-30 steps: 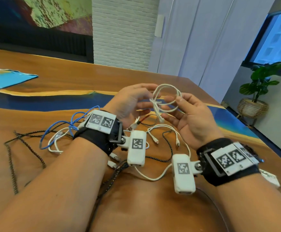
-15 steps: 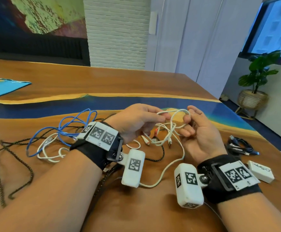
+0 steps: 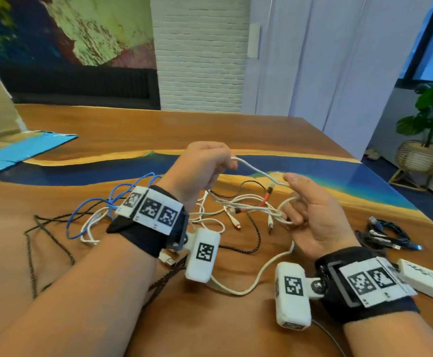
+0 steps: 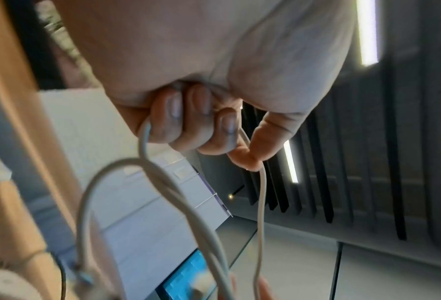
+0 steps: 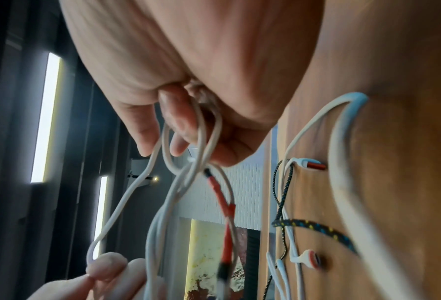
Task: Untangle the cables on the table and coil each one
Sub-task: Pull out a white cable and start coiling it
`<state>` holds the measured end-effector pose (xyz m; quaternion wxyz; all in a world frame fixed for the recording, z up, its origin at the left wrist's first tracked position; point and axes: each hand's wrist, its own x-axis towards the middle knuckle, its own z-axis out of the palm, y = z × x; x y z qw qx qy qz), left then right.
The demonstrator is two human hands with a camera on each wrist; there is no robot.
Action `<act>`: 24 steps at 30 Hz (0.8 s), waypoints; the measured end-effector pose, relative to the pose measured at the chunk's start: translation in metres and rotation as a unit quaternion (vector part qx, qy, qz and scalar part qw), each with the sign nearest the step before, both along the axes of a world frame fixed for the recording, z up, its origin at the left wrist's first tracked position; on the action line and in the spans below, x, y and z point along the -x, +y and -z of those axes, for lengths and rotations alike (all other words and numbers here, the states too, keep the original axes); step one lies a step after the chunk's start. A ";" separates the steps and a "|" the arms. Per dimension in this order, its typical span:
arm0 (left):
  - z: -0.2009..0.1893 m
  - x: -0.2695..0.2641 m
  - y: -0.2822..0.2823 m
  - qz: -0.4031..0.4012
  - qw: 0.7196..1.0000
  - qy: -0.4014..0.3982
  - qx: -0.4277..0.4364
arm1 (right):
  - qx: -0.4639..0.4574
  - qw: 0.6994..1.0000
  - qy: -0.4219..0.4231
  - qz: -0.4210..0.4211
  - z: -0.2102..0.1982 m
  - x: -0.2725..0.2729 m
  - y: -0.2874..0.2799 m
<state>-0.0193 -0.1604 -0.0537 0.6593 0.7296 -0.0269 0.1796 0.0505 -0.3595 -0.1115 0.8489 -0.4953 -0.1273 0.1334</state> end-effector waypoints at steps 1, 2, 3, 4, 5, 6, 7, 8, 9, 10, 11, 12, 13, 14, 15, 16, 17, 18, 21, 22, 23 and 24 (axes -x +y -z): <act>-0.002 0.000 0.002 -0.010 1.000 -0.009 -0.023 | 0.029 0.999 -0.027 0.005 0.000 -0.001 0.000; -0.004 0.000 0.003 -0.015 0.999 -0.015 -0.036 | 0.068 0.996 -0.057 0.005 0.000 -0.002 0.000; -0.005 0.000 0.004 -0.018 0.999 -0.017 -0.038 | 0.116 0.990 -0.085 -0.007 -0.001 -0.001 -0.001; -0.006 0.001 0.005 -0.018 0.999 -0.016 -0.031 | 0.164 0.980 -0.107 -0.031 0.000 -0.001 -0.001; -0.006 0.002 0.006 -0.016 1.000 -0.017 -0.019 | 0.207 0.969 -0.119 -0.063 0.000 0.002 0.000; -0.004 0.004 0.007 -0.015 1.000 -0.017 -0.009 | 0.242 0.958 -0.124 -0.092 0.001 0.004 0.000; -0.001 0.006 0.009 -0.014 1.000 -0.014 -0.002 | 0.258 0.952 -0.126 -0.109 0.002 0.007 0.000; 0.002 0.008 0.011 -0.015 1.000 -0.009 0.002 | 0.255 0.952 -0.126 -0.113 0.002 0.009 0.000; 0.005 0.011 0.014 -0.015 1.000 0.000 0.009 | 0.238 0.957 -0.124 -0.107 0.002 0.010 0.001; 0.008 0.012 0.019 -0.013 1.000 0.013 0.018 | 0.212 0.966 -0.117 -0.094 0.001 0.010 0.001; 0.011 0.012 0.024 -0.011 0.999 0.029 0.025 | 0.178 0.976 -0.105 -0.076 0.000 0.009 0.001; 0.013 0.011 0.028 -0.009 0.999 0.047 0.024 | 0.141 0.985 -0.085 -0.054 -0.001 0.007 0.000; 0.017 0.010 0.030 -0.010 0.998 0.065 0.016 | 0.105 0.992 -0.062 -0.032 -0.004 0.006 0.000; 0.021 0.008 0.031 -0.014 0.996 0.082 0.003 | 0.068 0.997 -0.041 -0.011 -0.007 0.005 0.000; 0.025 0.006 0.029 -0.018 0.995 0.098 -0.007 | 0.029 0.999 -0.025 0.002 -0.009 0.005 0.000; 0.028 0.004 0.026 -0.016 0.993 0.113 -0.009 | -0.011 1.000 -0.010 0.012 -0.011 0.006 0.000; 0.031 0.003 0.023 -0.006 0.992 0.128 -0.003 | -0.051 0.999 0.002 0.021 -0.014 0.007 0.000; 0.033 0.002 0.021 0.011 0.990 0.142 0.010 | -0.086 0.996 0.011 0.029 -0.015 0.006 -0.001; 0.036 0.001 0.018 0.071 0.982 0.162 0.068 | -0.147 0.987 0.031 0.048 -0.018 0.003 -0.004; 0.035 0.002 0.017 0.087 0.979 0.162 0.091 | -0.154 0.986 0.036 0.051 -0.017 0.003 -0.004; 0.033 0.003 0.018 0.093 0.976 0.160 0.112 | -0.159 0.985 0.037 0.051 -0.017 0.003 -0.003; 0.032 0.003 0.019 0.089 0.976 0.154 0.129 | -0.158 0.986 0.035 0.048 -0.016 0.003 -0.002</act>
